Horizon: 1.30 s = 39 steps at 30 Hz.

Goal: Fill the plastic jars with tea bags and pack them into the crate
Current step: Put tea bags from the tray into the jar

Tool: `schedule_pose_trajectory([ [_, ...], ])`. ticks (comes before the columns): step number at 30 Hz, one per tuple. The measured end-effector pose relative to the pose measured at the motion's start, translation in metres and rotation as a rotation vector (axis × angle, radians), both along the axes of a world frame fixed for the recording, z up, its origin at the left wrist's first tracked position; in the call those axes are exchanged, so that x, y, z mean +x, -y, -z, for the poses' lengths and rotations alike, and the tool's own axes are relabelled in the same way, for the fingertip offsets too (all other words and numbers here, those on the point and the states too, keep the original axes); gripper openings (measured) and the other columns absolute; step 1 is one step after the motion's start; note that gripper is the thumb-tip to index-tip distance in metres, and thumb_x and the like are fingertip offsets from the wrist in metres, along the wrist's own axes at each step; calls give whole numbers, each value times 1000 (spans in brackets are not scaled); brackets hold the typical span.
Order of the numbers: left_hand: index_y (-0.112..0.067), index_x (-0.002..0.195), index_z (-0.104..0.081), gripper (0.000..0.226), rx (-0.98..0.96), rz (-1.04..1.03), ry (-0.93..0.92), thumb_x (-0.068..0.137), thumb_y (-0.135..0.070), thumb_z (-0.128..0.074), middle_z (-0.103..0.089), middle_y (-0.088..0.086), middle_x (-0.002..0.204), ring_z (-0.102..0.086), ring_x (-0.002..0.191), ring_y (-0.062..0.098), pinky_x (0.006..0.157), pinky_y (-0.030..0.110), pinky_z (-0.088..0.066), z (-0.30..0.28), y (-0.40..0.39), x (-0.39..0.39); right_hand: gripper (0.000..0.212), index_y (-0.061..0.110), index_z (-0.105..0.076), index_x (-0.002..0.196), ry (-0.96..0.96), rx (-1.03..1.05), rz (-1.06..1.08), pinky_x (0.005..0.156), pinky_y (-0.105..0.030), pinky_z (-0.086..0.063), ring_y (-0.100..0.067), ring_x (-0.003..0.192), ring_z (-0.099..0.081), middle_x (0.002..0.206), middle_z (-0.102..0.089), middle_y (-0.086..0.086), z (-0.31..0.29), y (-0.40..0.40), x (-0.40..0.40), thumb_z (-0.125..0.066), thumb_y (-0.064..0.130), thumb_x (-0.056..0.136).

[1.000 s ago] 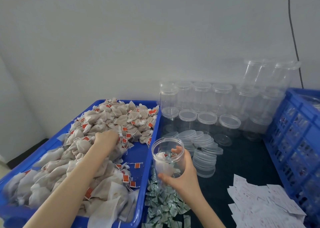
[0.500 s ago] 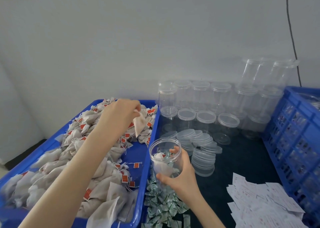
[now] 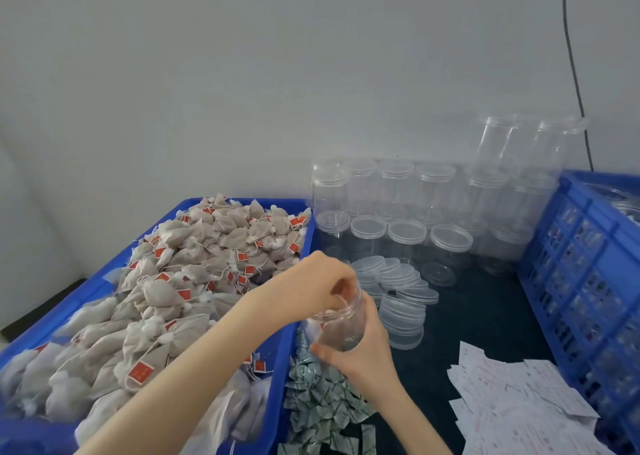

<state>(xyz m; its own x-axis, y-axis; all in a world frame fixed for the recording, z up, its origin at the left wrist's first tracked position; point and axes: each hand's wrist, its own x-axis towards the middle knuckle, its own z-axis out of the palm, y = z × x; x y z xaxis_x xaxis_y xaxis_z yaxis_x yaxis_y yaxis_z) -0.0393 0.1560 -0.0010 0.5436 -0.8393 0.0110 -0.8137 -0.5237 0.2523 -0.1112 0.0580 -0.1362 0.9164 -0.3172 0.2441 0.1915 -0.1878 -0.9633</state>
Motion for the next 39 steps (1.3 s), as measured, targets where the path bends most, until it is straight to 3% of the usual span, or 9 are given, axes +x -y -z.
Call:
schedule_pose_trajectory([
  [4, -8, 73, -68, 17, 131, 89, -32, 86, -8, -57, -46, -5, 54, -38, 51, 10, 51, 13, -31, 8, 4, 4, 94, 39, -44, 133, 13, 36, -15, 93, -29, -52, -7, 118, -60, 124, -62, 19, 3, 1, -2, -91, 28, 53],
  [10, -15, 100, -76, 20, 215, 174, -98, 91, -16, -58, -58, -12, 64, -44, 52, 3, 53, 11, -32, 10, 1, 12, 96, 46, -41, 133, 2, 36, -31, 86, -23, -54, -4, 115, -61, 123, -61, 24, 4, -3, -3, -90, 29, 53],
  [18, -36, 94, -72, 19, -322, -75, -146, 89, -20, -64, -66, -33, 82, -61, 81, -13, 73, 3, -42, 9, -37, 48, 90, 45, -45, 127, 6, 75, -9, 84, -21, -54, 0, 116, -57, 120, -54, 34, 2, -2, -2, -88, 36, 48],
  [22, -18, 116, -66, 27, 241, -289, 58, 90, -21, -62, -68, -2, 112, -63, 100, 13, 89, 27, -50, 47, -60, 75, 90, 39, -46, 128, -1, 75, -12, 94, -34, -55, -8, 121, -57, 126, -57, 23, 5, -2, -2, -89, 32, 49],
  [25, -19, 120, -65, 34, 573, -191, -154, 88, -29, -64, -67, -2, 116, -62, 102, 16, 83, 27, -49, 72, -71, 70, 88, 41, -46, 128, -4, 53, -22, 97, -35, -53, -7, 119, -59, 124, -57, 27, 4, -4, -3, -88, 32, 51],
  [29, -19, 105, -68, 27, 551, -65, -309, 86, -38, -62, -62, -12, 80, -54, 69, 6, 63, 18, -41, 82, -76, 52, 87, 42, -45, 126, -2, 46, -18, 86, -25, -55, -7, 111, -63, 118, -58, 30, 2, -6, -5, -87, 32, 51],
  [33, -22, 109, -66, 39, 665, 18, -420, 81, -49, -66, -63, -13, 85, -54, 75, 7, 67, 19, -43, 80, -80, 38, 89, 41, -45, 128, -1, 55, -23, 83, -21, -54, -5, 109, -63, 117, -58, 29, 1, -5, -7, -88, 30, 52],
  [36, -24, 105, -68, 37, 704, 29, -367, 77, -47, -73, -55, -23, 70, -49, 65, 1, 63, 22, -42, 85, -80, 32, 89, 42, -43, 128, 4, 47, -25, 83, -17, -53, -3, 110, -63, 118, -57, 31, 0, -5, -8, -88, 31, 53],
  [39, -21, 107, -69, 34, 685, -1, -301, 78, -39, -75, -57, -16, 78, -46, 64, 0, 60, 20, -40, 88, -82, 28, 87, 43, -44, 127, 1, 40, -31, 85, -19, -53, -4, 109, -63, 117, -57, 31, -1, -7, -10, -87, 33, 52],
])
